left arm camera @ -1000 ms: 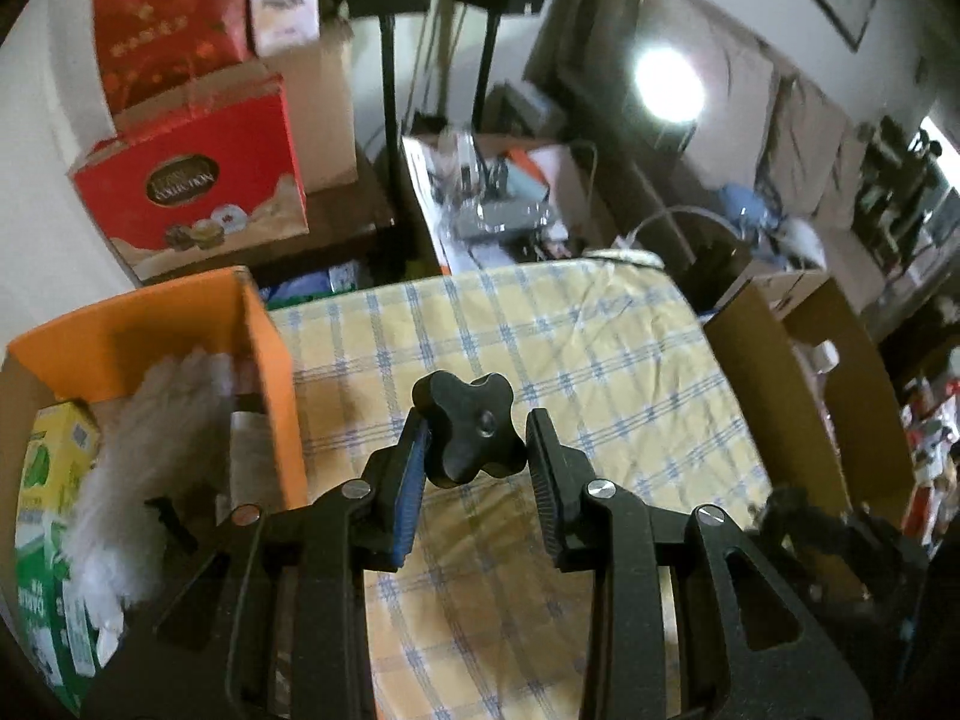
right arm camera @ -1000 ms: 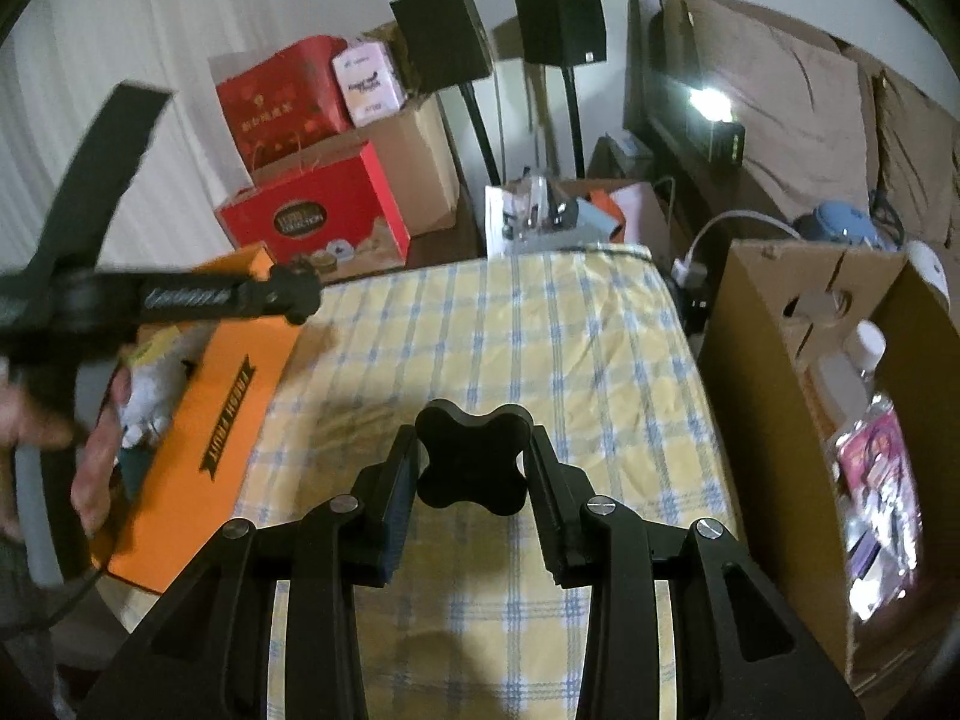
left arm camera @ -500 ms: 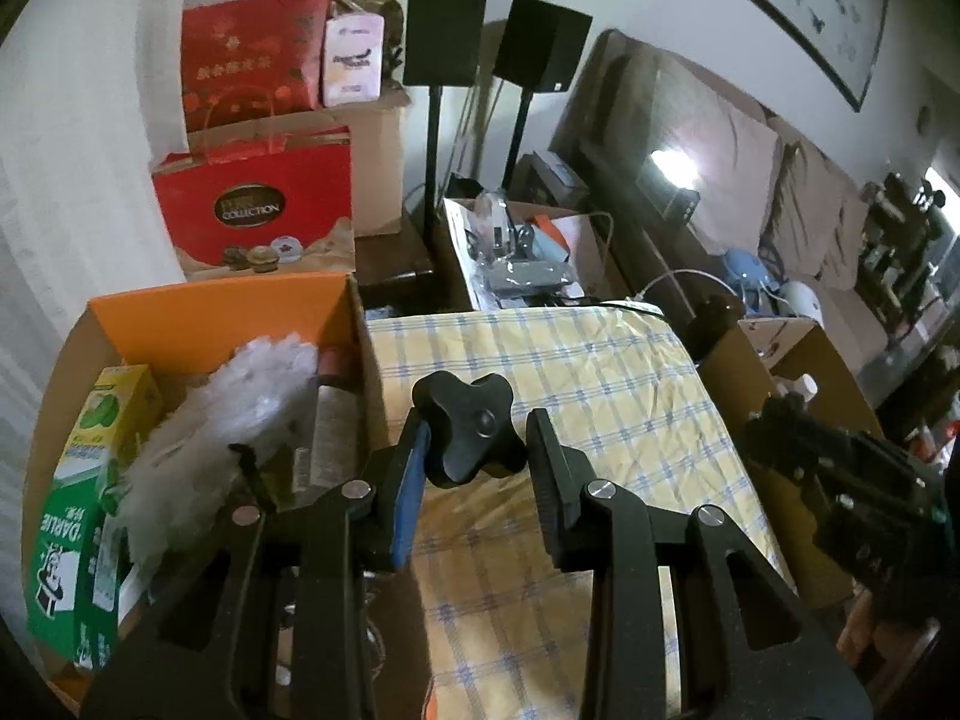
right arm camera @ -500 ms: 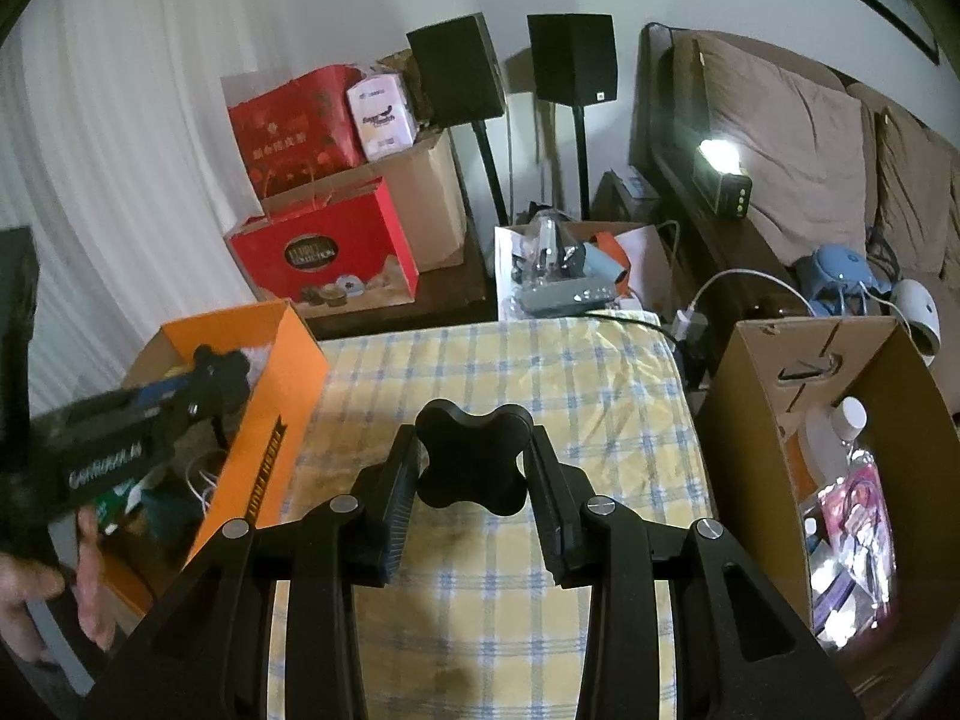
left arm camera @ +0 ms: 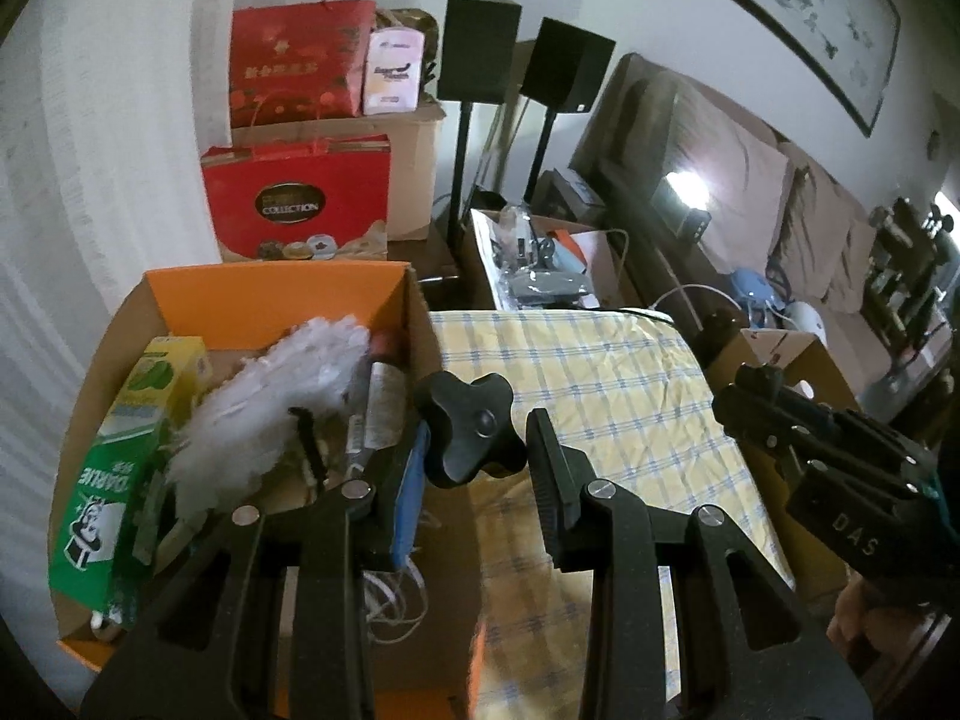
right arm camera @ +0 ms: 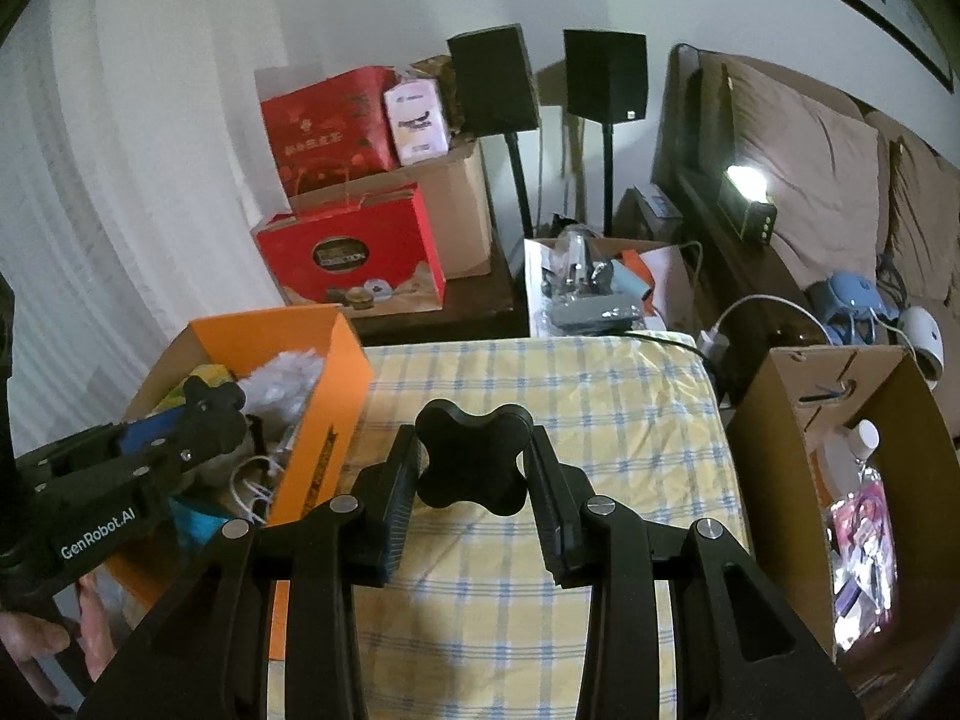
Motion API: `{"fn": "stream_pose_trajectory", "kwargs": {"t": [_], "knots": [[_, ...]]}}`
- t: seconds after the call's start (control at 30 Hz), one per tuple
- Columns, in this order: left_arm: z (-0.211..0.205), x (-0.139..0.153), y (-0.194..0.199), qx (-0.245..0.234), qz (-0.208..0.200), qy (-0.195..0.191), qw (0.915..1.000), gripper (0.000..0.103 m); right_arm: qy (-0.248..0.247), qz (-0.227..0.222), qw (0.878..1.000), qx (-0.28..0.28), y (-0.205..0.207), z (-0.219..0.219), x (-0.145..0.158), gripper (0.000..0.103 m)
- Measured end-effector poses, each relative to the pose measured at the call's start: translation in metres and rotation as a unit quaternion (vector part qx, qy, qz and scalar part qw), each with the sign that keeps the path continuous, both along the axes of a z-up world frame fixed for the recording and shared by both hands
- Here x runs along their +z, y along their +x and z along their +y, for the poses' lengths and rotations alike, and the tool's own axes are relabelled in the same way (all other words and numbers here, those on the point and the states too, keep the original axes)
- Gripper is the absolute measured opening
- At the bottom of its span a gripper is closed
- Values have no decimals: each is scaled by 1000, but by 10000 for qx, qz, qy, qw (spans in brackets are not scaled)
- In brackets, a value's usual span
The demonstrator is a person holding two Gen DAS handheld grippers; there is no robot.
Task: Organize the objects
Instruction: 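Carry both black knobs over the orange box with both tools, then lower the knobs into the orange box and open both tools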
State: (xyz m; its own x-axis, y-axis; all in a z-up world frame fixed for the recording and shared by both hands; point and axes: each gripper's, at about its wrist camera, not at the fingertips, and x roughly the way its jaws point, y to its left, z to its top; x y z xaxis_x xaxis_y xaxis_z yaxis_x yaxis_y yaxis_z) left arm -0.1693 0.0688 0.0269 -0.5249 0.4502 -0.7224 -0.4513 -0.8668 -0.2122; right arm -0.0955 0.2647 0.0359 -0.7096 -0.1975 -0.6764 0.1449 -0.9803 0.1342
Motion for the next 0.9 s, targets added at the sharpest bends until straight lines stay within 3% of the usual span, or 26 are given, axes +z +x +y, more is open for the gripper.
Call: {"fn": "stream_pose_trajectory", "kwargs": {"t": [0.53, 0.9], "knots": [[-70, 4, 5, 341, 36, -7, 9994, 30, -25, -2, 9986, 519, 16, -77, 6, 35], [-113, -14, 7, 517, -95, -3, 9986, 30, -27, -133, 9963, 851, 22, -122, -7, 35]]}}
